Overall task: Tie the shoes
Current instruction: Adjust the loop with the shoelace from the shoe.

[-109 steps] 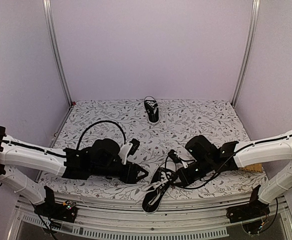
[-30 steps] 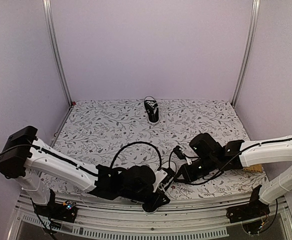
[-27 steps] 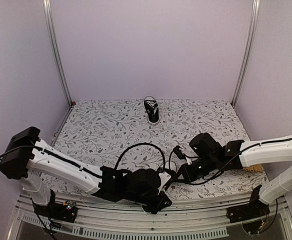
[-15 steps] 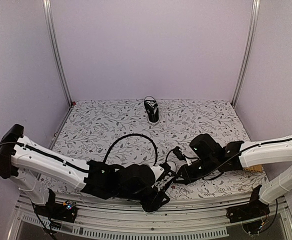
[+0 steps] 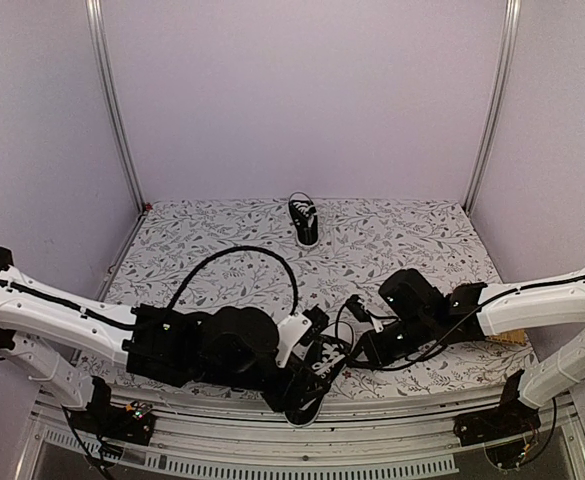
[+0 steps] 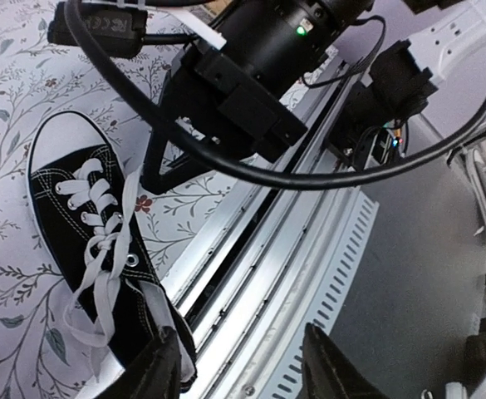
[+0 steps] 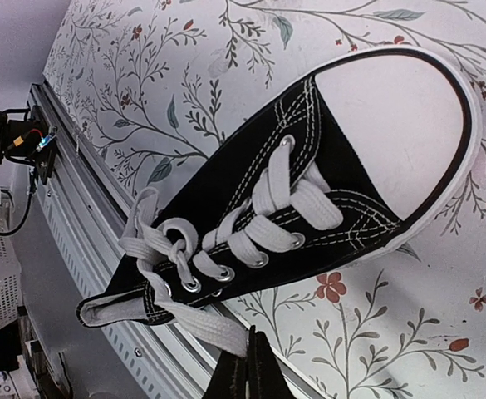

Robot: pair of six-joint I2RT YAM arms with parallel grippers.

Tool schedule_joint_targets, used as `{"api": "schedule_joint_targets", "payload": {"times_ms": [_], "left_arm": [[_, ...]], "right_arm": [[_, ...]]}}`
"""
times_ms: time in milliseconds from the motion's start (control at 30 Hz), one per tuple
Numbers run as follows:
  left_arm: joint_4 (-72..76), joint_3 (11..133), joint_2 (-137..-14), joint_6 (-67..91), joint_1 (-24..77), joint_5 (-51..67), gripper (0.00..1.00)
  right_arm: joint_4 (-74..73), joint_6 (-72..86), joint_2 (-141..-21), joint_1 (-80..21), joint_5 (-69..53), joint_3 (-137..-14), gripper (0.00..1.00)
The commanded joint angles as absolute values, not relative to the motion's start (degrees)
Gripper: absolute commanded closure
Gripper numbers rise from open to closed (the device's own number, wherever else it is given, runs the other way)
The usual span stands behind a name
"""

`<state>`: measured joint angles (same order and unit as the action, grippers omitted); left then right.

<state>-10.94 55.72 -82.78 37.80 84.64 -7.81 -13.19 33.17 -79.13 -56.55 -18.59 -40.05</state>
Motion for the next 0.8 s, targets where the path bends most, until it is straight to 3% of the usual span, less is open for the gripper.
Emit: {"api": "schedule_joint_targets", "payload": {"times_ms": [0, 100, 267, 500, 767], "left_arm": [[-9.95, 52.85, -79.71, 36.40, 84.48, -7.39, 0.54], [-10.67, 50.24, -77.45, 40.63, 81.42, -9.80, 0.45], [-6.43, 46.68, -77.36, 42.81, 73.27, -5.49, 0.45], [3.78, 44.63, -82.99, 41.18, 63.66, 5.55, 0.56], [7.65, 48.29, -92.49, 38.88, 60.28, 14.16, 0.64]], "right_arm": [[-11.99, 32.34, -79.20, -56.21, -18.61, -39.37, 0.98], [-11.74, 32.35, -79.14, -56.17, -18.50, -39.14, 0.98], [-10.98, 32.58, -79.25, -56.18, -18.87, -38.94, 0.98], [-10.59, 32.78, -79.58, -56.24, -19.16, -39.16, 0.98], [-9.23, 32.82, -80.73, -56.19, -20.03, -38.65, 0.98]]}}
